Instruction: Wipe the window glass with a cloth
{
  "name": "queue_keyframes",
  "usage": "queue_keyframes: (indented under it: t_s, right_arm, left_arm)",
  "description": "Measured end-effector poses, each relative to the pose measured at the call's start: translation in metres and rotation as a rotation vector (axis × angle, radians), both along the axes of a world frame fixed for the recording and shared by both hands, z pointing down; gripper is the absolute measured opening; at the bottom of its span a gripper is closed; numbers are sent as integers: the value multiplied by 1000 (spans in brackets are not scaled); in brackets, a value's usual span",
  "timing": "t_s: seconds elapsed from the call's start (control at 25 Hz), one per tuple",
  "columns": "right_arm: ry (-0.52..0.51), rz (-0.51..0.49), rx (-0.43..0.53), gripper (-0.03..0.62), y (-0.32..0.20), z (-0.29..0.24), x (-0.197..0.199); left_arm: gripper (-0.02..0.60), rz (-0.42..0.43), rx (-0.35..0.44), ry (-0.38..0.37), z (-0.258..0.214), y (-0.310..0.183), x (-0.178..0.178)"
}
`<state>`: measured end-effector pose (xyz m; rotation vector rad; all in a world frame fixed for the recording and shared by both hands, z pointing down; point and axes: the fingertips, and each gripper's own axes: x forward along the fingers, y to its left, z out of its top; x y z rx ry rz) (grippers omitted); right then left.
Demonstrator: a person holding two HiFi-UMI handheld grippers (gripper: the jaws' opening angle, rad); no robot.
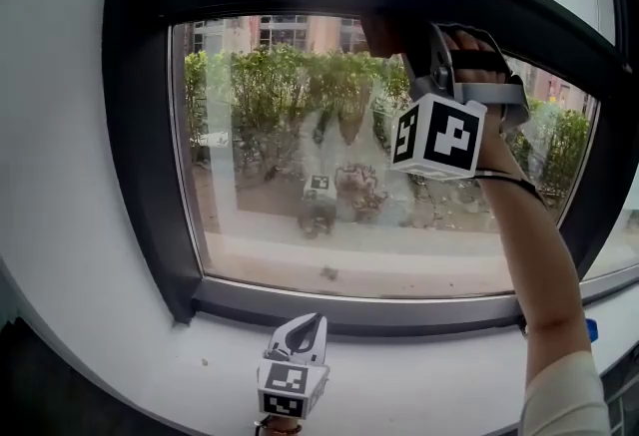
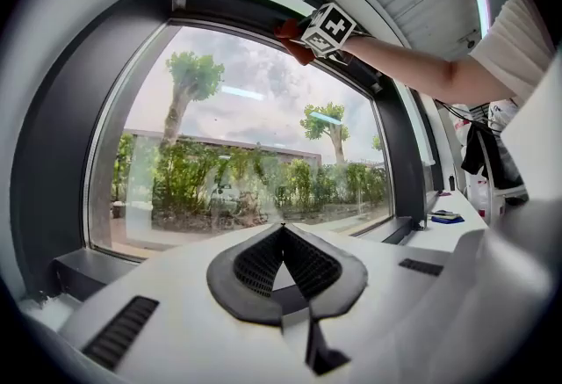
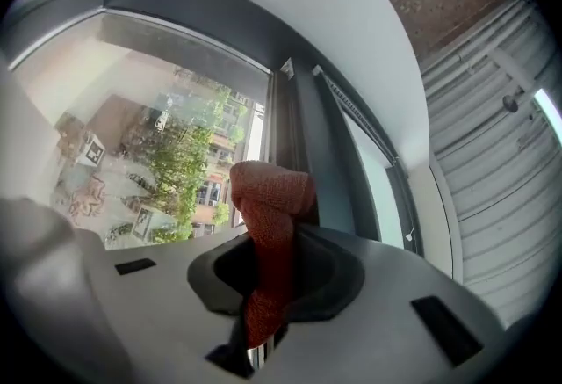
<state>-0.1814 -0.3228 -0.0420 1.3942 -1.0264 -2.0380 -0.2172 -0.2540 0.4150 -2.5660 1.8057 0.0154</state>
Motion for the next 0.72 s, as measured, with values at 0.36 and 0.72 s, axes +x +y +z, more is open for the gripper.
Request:
queue_keyframes:
  t_s: [0.36, 0.72]
  right_arm:
    - [-18, -49, -40, 63, -19, 24, -7]
    - [-13, -78, -138, 63, -20, 54, -14]
  left_arm:
    - [20, 42, 0, -71, 7, -1, 11]
    - [20, 50, 26, -78, 4, -3, 10]
